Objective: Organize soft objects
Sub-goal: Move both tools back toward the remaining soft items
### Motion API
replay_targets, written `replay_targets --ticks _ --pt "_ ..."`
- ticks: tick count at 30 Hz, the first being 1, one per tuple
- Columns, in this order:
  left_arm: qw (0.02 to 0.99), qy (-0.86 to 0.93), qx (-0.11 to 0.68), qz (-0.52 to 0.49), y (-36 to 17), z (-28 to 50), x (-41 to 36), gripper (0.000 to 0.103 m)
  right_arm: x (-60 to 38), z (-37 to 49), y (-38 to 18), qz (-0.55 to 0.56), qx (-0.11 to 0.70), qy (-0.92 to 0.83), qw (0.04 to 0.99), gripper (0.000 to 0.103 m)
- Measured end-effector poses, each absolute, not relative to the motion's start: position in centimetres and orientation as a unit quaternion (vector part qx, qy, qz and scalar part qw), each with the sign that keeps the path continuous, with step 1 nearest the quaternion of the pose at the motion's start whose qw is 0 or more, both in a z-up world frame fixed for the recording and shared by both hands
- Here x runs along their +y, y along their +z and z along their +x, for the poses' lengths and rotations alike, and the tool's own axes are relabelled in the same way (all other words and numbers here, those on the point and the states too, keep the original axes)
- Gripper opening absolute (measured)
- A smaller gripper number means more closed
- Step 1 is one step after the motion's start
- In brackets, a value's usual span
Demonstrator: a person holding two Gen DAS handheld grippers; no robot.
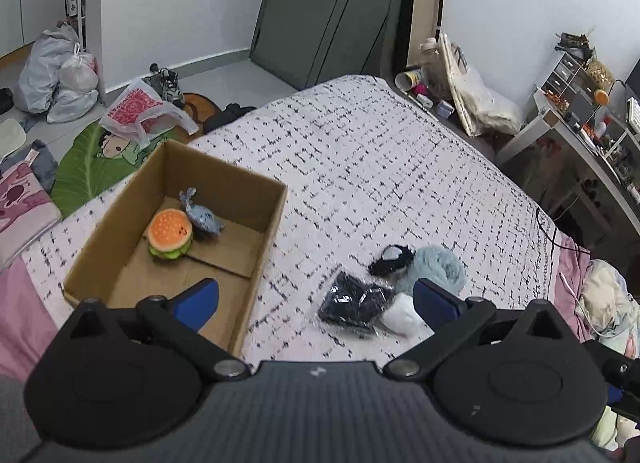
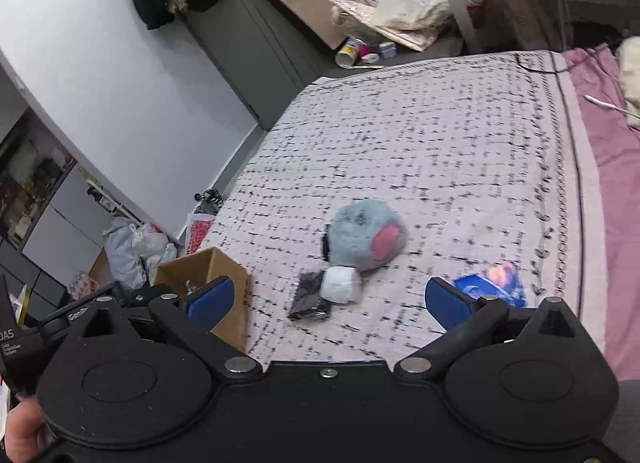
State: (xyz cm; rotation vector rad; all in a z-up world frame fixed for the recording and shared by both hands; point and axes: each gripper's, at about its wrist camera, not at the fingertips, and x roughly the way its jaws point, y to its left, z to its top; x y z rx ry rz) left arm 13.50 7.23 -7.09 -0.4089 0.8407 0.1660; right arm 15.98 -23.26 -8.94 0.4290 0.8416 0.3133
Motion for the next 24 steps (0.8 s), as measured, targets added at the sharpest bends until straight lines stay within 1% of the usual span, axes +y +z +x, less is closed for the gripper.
replay_targets --ticks 6,11,24 --pt "0.891 0.076 0.41 -0.179 -6.7 13.3 5.1 0.102 -27.1 15.4 -9.3 0.215 0.399 0.133 0.881 0.103" --pt "0.89 0.078 0.413 -0.175 -6.8 13.4 3.5 0.102 -29.3 15.6 -10.4 0.232 0.413 0.117 0.873 0.103" --pt "0.894 0.077 0.408 -0.17 -8.0 14.7 1.1 0.099 -30.3 18.1 -14.1 0.265 0.464 0.103 0.839 0.103"
